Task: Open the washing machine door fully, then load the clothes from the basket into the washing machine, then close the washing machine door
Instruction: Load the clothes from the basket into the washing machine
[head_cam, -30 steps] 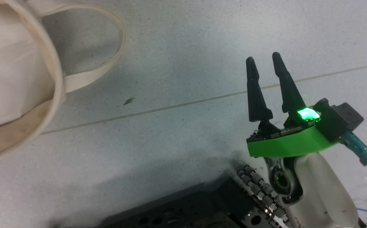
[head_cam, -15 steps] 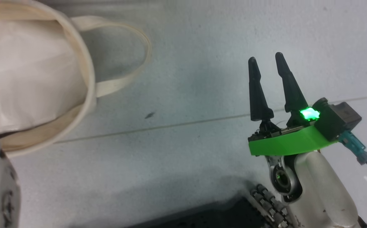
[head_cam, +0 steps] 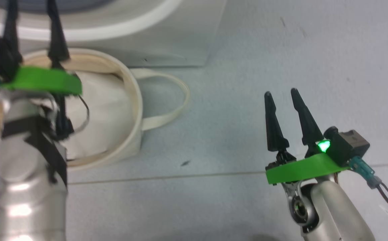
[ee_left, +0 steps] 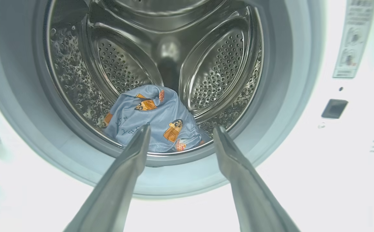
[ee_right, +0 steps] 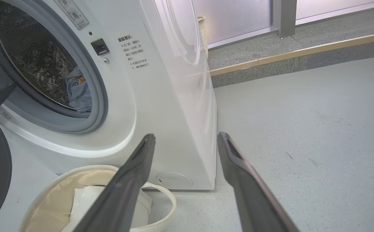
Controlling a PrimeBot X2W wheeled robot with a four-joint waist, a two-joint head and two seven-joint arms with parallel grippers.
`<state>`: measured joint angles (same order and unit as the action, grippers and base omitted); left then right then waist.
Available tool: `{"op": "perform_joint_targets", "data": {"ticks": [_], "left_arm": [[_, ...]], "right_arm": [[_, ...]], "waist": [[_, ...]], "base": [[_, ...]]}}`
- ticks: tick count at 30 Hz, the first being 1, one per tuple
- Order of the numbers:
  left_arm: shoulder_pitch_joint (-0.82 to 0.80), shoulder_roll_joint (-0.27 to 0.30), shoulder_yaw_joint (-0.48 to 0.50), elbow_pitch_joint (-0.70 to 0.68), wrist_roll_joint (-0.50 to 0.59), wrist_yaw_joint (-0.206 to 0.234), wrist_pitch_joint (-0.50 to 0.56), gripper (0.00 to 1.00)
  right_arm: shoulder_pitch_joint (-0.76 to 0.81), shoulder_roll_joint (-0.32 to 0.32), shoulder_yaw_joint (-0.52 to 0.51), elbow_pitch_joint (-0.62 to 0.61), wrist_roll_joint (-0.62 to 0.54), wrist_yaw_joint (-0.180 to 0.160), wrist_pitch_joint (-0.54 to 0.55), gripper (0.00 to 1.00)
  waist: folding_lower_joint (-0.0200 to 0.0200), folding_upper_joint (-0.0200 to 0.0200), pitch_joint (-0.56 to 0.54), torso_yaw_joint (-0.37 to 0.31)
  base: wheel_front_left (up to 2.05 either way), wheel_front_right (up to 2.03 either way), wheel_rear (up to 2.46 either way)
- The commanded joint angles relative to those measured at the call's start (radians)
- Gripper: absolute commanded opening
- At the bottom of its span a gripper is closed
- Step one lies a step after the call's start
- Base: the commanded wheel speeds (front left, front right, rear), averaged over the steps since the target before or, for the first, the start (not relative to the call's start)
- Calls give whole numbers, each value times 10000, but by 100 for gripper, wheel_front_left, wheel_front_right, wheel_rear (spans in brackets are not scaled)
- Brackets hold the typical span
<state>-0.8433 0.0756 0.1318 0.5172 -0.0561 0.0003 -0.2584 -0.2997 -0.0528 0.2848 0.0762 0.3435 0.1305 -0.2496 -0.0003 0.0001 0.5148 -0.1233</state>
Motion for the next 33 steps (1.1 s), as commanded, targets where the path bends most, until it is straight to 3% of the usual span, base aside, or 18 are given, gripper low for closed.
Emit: {"op": "perform_joint_targets", "data": {"ticks": [1,8,15,33], "left_arm": [[172,263,164,-407,-32,-16,-34,100],[2737,-218,-381,-1139,-143,13,-34,100],[4751,-251,-1065,-1898,-1130,402,-34,100],[7218,-253,-1829,-3183,-1367,1164,-34,100]], "right_arm": [[224,26,161,-259,-61,2,-122,100],[1051,26,-168,-88,-24,2,-122,100],[1814,26,-207,-4,206,2,-122,100],[2705,26,-343,217,557,2,-122,100]], "waist": [[3,-1,-860,583],[3,-1,-2570,1248],[3,-1,-3725,1309],[3,-1,-4858,1055]], "base": [[0,0,0],[0,0,0],[0,0,0],[0,0,0]]}}
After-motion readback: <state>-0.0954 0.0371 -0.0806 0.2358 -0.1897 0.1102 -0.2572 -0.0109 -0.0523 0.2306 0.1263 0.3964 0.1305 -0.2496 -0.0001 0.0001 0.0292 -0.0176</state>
